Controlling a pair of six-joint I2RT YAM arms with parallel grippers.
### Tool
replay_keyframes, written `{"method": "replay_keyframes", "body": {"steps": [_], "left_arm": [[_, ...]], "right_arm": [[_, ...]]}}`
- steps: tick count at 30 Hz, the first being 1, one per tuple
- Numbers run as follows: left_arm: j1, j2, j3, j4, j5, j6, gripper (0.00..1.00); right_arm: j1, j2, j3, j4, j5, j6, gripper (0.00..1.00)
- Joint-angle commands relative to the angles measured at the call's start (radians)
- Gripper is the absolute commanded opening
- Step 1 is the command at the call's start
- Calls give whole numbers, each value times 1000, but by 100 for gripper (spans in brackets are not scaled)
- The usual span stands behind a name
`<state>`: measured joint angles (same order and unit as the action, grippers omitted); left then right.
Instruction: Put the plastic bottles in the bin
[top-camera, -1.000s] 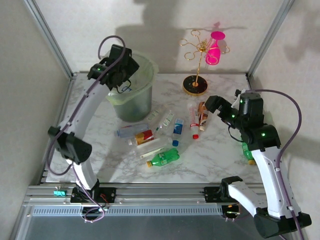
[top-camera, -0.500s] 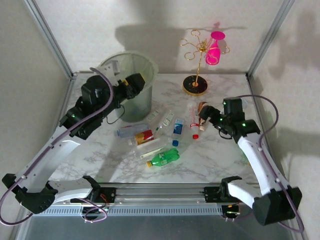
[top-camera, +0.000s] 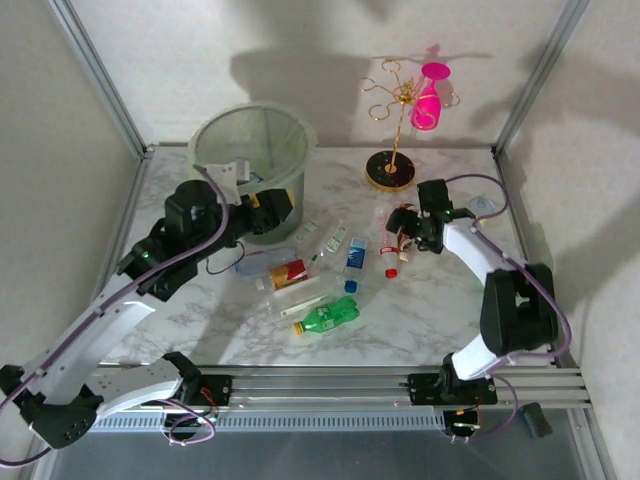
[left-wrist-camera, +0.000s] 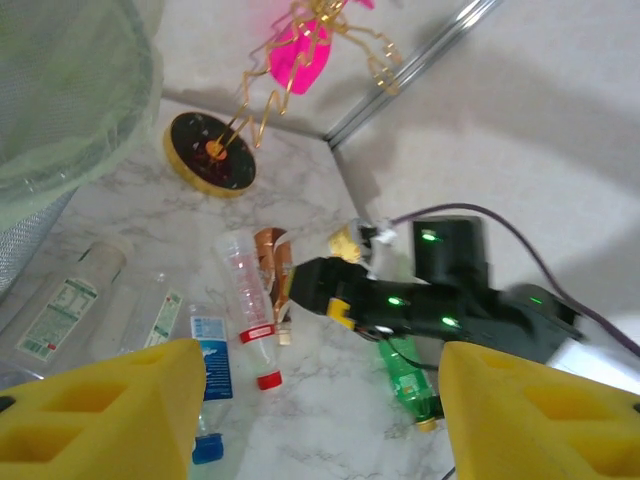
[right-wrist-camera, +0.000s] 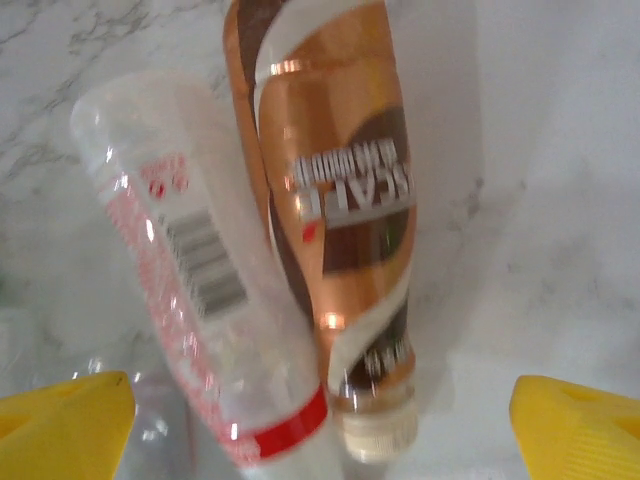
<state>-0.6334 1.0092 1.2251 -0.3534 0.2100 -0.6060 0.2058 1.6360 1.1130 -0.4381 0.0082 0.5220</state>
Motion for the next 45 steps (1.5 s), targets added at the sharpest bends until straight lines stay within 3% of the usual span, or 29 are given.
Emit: {"method": "replay_keyframes", "body": {"steps": [1,8,18,28,34,45], "left_arm": [[-3,-22,-12,-42,31,39,62],[-3,-44,-14,-51,25,36,62],[-3,-43,-3,-67,16,34,62],[-3,-13,59,-122,-6,91,62],[-4,16,102,-119,-5,102,62],[-3,78,170,-100,-1,114,64]], "right_arm": [[-19,60,93,-4,48,-33,95],[-54,167,158,-7,37,-51,78],[-70,268,172,-3,30,-76,73],[-74,275,156,27,22,-61,49],[-73,199,134,27,68,-46,45],[11,-113,26,-14,194,82,45]]}}
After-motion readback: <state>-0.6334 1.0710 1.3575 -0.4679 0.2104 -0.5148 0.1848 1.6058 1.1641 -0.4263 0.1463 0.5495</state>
